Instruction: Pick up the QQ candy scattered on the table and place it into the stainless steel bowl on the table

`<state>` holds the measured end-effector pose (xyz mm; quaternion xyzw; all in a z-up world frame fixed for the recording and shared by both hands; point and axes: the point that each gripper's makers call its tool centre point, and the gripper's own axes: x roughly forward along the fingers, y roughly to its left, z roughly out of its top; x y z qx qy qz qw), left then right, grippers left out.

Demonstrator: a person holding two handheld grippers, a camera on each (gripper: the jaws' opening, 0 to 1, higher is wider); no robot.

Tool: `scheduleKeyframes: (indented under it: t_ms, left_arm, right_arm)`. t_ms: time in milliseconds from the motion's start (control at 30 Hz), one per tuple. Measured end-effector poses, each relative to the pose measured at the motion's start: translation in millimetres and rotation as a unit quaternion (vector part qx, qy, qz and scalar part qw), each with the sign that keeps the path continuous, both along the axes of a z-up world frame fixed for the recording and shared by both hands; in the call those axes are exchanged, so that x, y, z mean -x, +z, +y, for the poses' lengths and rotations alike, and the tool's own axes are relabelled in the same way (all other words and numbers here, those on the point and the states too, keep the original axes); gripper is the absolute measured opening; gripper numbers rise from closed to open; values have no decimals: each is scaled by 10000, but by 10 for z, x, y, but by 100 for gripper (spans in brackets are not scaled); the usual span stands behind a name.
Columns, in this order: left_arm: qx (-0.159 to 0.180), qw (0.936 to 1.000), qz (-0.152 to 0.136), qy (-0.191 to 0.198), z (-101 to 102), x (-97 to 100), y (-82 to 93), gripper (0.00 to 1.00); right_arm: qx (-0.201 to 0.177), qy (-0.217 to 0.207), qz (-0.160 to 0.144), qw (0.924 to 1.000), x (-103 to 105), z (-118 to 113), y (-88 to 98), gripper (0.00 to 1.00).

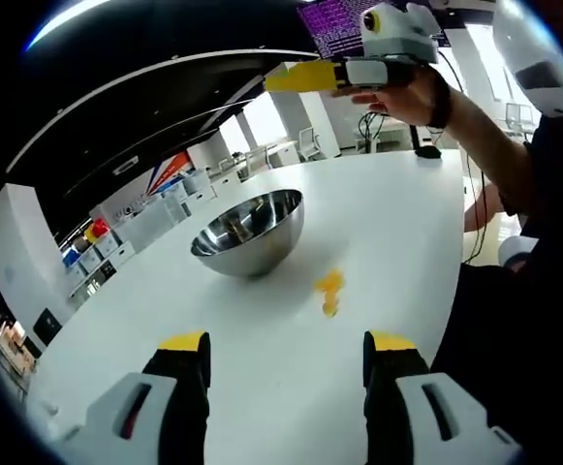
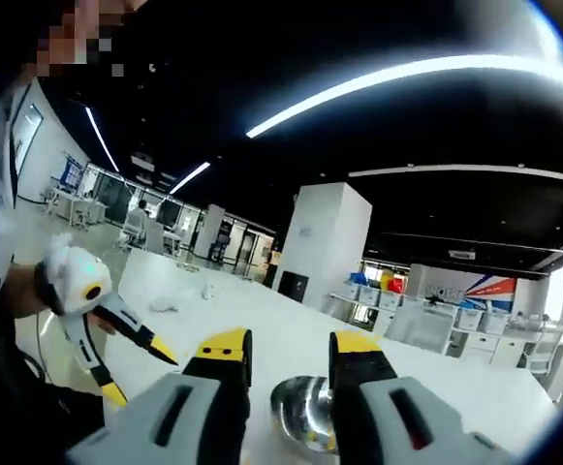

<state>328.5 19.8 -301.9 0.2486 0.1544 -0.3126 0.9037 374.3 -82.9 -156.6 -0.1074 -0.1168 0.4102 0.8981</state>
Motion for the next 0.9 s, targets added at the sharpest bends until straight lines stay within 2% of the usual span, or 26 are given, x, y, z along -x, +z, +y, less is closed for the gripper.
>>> scheduleKeyframes:
  t_ms: [67,167,233,433,700,900]
  left_arm:
    - [15,10000,-17,-9,-4,-6,10,64]
    - [11,10000,-24,-15,-6,-13,13,64]
    - [-4,10000,-3,-30,-10,-10,-1,64]
    - [-4,10000,35,-43,-14,-8,-30,64]
    - [30,10000,49,-56,-24,-26,-42,64]
    - [29,10000,82,-48,-2,-20,-72,64]
  right_arm:
    - [88,80,125,9999,42,40,-166,29]
    - [-3,185,239,9995,55,71,-369,25]
    - [-25,226,606,9979,38,86,-611,24]
    - [187,72,1131,9934,-84,101,-1113,21]
    - [581,316,1416,9877,21,455,-1569,18]
    - [732,460,1745,9809,106,608,-1810,16]
